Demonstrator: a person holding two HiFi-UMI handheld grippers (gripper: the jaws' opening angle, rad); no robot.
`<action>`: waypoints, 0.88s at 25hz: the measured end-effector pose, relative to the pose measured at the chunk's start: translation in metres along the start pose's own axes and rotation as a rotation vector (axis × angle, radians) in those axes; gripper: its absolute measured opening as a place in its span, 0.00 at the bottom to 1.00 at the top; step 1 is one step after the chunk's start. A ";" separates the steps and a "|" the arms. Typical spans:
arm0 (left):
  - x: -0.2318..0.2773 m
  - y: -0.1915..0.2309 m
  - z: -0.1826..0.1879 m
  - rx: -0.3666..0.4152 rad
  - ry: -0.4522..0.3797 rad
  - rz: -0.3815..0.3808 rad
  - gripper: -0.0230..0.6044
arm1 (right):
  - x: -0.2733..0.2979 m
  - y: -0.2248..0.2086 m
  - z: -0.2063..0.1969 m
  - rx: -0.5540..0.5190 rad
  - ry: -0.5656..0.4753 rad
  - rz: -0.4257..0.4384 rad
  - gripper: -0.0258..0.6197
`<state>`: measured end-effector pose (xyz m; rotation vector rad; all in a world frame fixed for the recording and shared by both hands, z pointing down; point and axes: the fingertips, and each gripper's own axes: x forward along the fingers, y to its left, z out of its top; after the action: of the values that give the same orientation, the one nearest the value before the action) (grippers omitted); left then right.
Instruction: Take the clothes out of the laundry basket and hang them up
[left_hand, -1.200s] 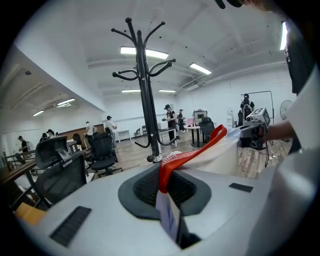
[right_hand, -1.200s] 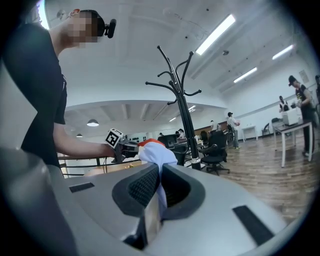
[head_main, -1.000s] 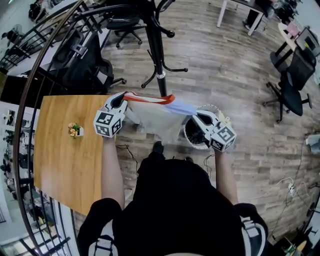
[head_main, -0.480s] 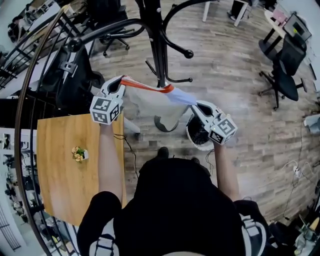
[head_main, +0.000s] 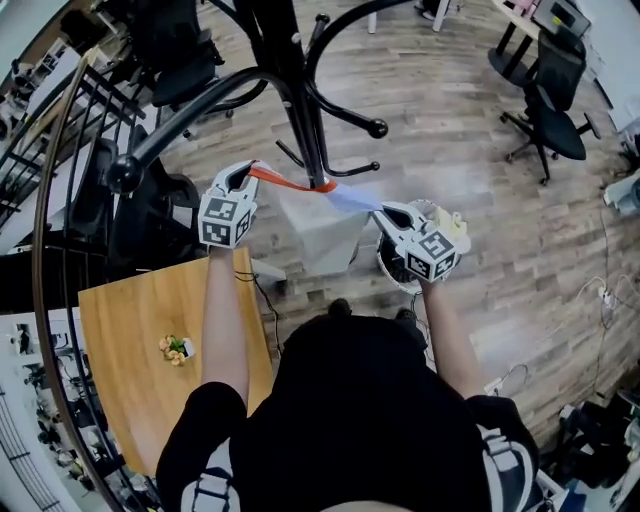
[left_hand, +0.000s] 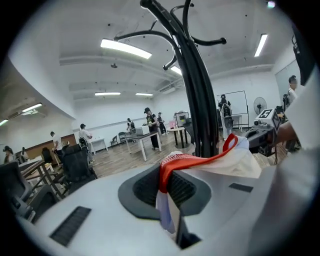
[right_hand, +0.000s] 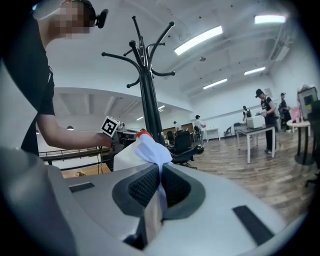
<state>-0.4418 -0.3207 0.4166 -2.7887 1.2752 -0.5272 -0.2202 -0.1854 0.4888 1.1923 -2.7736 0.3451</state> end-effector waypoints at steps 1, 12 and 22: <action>0.006 -0.002 -0.008 0.003 0.018 -0.014 0.09 | 0.002 -0.001 -0.007 0.005 0.017 -0.009 0.07; 0.035 -0.034 -0.107 -0.024 0.194 -0.140 0.10 | 0.011 0.007 -0.077 0.029 0.201 -0.058 0.08; 0.030 -0.045 -0.132 -0.064 0.210 -0.156 0.19 | 0.019 0.016 -0.096 0.036 0.259 -0.040 0.10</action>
<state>-0.4323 -0.2983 0.5571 -2.9696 1.1293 -0.8208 -0.2439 -0.1645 0.5821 1.1206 -2.5293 0.5079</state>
